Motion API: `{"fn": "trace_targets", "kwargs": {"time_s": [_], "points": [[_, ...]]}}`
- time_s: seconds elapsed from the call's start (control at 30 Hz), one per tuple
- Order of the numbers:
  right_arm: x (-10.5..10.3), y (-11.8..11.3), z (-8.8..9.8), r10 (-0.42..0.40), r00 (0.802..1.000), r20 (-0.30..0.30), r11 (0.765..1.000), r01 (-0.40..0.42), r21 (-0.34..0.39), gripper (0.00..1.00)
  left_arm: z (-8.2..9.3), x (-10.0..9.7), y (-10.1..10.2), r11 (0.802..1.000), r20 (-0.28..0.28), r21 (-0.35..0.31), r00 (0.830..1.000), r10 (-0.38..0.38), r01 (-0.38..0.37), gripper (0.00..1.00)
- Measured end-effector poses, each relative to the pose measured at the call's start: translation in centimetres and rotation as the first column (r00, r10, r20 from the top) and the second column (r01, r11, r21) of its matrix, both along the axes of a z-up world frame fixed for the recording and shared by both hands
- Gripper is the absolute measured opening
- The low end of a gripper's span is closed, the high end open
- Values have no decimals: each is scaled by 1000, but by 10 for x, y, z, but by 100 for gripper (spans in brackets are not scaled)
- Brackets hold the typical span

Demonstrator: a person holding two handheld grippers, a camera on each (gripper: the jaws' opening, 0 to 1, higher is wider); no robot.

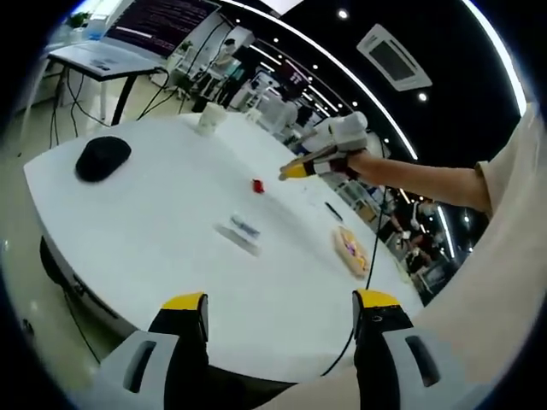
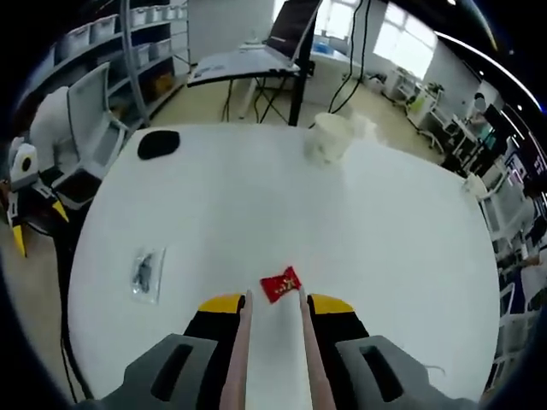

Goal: Place the target food into the container with the food tongs after gripping and lifting it, then release it inside without dropping or visibly crushing the food.

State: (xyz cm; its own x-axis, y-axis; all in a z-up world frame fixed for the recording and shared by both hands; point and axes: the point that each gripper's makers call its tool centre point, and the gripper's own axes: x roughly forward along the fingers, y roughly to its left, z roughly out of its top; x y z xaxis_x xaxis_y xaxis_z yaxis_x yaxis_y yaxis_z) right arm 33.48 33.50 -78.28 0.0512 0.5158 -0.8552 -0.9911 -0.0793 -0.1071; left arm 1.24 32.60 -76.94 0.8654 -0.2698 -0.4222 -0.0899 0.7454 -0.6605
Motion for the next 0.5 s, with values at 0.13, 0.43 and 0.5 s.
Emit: {"fn": "trace_targets", "kwargs": {"time_s": [0.13, 0.43, 0.5], "points": [[1, 2, -4, 12, 1000, 0, 1000, -12, -10, 28, -2, 1, 1, 1000, -3, -5, 1000, -5, 5, 69], [1, 11, -17, 49, 999, 0, 998, -49, -42, 28, -4, 3, 6, 1000, -11, 14, 1000, -25, 25, 69], [1, 13, -20, 60, 998, 2, 997, -59, -52, 28, -5, 2, 6, 999, -15, 22, 999, -33, 34, 69]]}}
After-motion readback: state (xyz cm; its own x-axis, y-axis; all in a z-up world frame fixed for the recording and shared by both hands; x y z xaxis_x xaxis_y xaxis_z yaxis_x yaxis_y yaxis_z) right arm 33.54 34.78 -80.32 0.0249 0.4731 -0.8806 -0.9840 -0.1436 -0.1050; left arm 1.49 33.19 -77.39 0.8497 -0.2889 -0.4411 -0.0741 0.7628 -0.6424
